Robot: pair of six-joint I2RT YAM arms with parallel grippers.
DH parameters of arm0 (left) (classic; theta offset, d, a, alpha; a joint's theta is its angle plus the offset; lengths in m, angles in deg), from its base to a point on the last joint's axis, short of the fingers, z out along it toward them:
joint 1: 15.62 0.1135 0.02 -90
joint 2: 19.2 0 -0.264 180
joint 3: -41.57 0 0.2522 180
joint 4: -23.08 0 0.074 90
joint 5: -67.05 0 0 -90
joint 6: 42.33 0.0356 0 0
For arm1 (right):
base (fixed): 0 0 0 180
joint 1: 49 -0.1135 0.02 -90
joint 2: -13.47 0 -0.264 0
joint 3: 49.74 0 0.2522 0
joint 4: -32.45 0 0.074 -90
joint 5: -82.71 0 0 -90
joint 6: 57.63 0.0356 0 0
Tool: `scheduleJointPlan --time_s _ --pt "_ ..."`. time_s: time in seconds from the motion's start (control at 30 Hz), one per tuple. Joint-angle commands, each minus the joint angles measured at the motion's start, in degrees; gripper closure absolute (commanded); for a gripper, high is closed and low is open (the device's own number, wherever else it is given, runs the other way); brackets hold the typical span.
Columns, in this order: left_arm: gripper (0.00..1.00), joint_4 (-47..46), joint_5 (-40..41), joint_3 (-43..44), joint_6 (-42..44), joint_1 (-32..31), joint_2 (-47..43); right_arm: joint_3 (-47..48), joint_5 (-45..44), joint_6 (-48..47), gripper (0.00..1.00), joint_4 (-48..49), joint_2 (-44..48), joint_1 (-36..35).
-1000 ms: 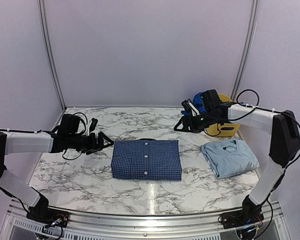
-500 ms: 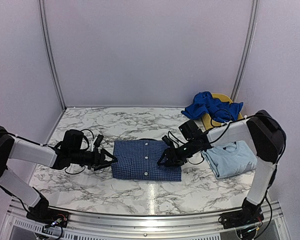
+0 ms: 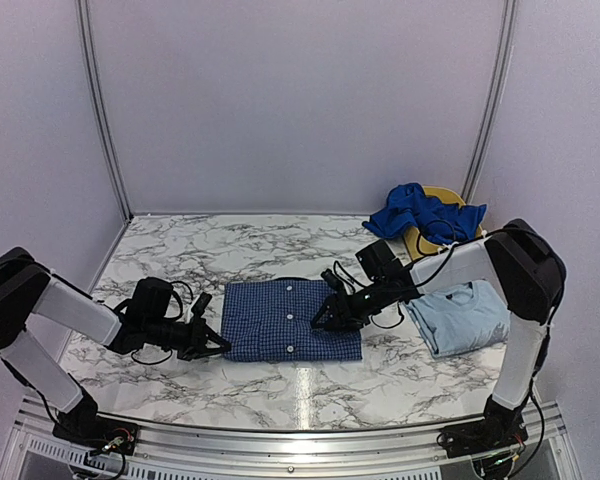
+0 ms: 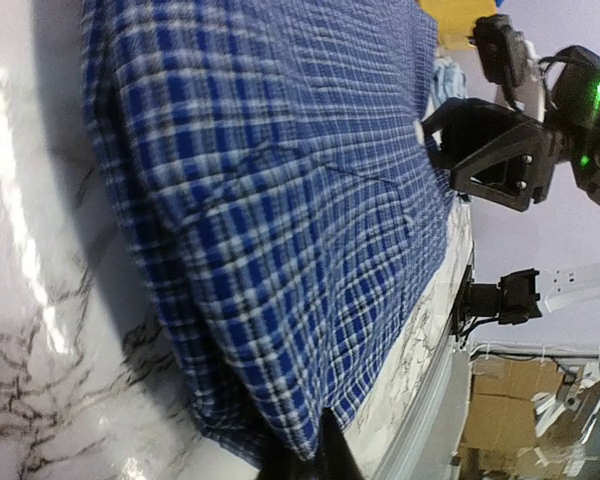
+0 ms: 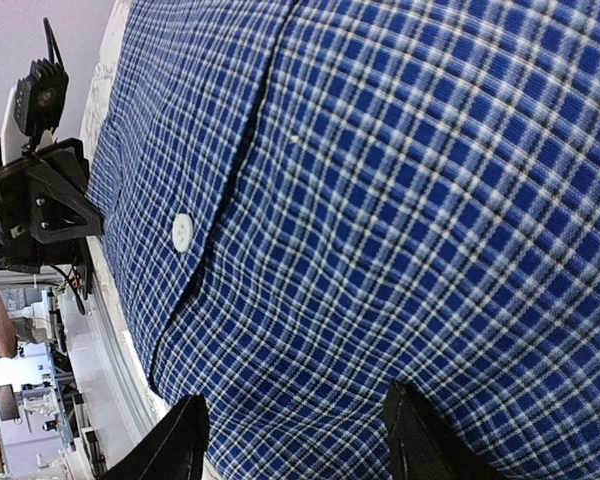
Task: Fold and stack the mixed laundry pile
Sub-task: Smooth out the square-folded shirt at the center of the board.
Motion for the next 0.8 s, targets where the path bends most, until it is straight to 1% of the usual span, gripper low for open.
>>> scheduleJointPlan --time_s 0.0,0.13,0.17,0.2,0.23,0.27,0.3,0.33,0.37,0.43,0.47,0.53,0.57,0.63,0.67,0.7,0.77 --pt "1.00 -1.2 -2.3 -2.5 0.4 0.0 2.8 -0.8 -4.6 0.3 0.39 -2.6 -2.9 0.1" --pt "1.00 -1.1 0.4 -4.4 -0.4 1.4 2.6 -0.7 -5.8 -0.7 0.39 -4.0 -2.5 0.2" --pt "0.95 -0.4 0.8 -4.2 -0.5 1.4 1.7 -0.3 -5.8 -1.1 0.39 -4.3 -2.2 0.1" --pt "0.73 1.1 1.4 -3.7 0.0 1.4 -0.2 0.3 -5.4 -1.5 0.38 -4.8 -1.5 0.1" --pt "0.54 3.3 2.5 -3.1 0.7 1.3 -4.2 1.3 -4.9 -2.0 0.38 -5.3 -0.4 0.0" --pt "0.38 6.9 4.4 -2.2 2.3 1.3 -7.8 2.3 -4.5 -2.5 0.37 -6.0 1.0 0.0" --pt "0.19 11.9 7.2 -0.6 4.3 1.3 -12.0 3.3 -3.7 -3.3 0.36 -6.6 2.6 0.0" --pt "0.04 17.2 10.3 1.4 6.9 1.4 -16.0 4.3 -2.7 -3.6 0.34 -7.1 4.4 0.0" --pt "0.02 24.0 14.0 4.0 9.9 1.3 -19.5 5.2 -1.6 -3.7 0.32 -7.6 6.2 0.0" --pt "0.01 33.8 19.3 9.4 15.5 1.3 -25.1 6.8 0.0 -3.8 0.28 -8.5 9.8 -0.1" --pt "0.01 37.2 21.9 12.1 17.3 1.3 -27.5 7.3 0.6 -3.7 0.25 -8.7 11.6 -0.1" --pt "0.01 40.8 26.7 16.1 17.8 1.4 -30.4 8.3 1.1 -3.5 0.18 -9.2 14.9 -0.1" --pt "0.01 41.8 29.0 18.5 16.8 1.4 -30.9 8.6 1.4 -3.4 0.12 -9.3 16.0 -0.1" --pt "0.01 41.9 31.6 20.3 13.2 1.5 -30.7 8.6 3.5 -2.1 0.05 -8.8 17.3 -0.1" --pt "0.01 41.0 30.0 21.4 13.2 1.5 -29.7 8.5 5.9 -1.1 0.03 -8.5 17.2 0.0" --pt "0.01 40.7 25.6 22.7 13.6 1.5 -27.8 8.0 7.8 0.3 0.02 -7.1 16.9 -0.2" --pt "0.01 36.4 14.3 23.0 11.7 0.3 -23.3 4.7 10.6 6.4 0.01 -1.2 16.9 -0.7"
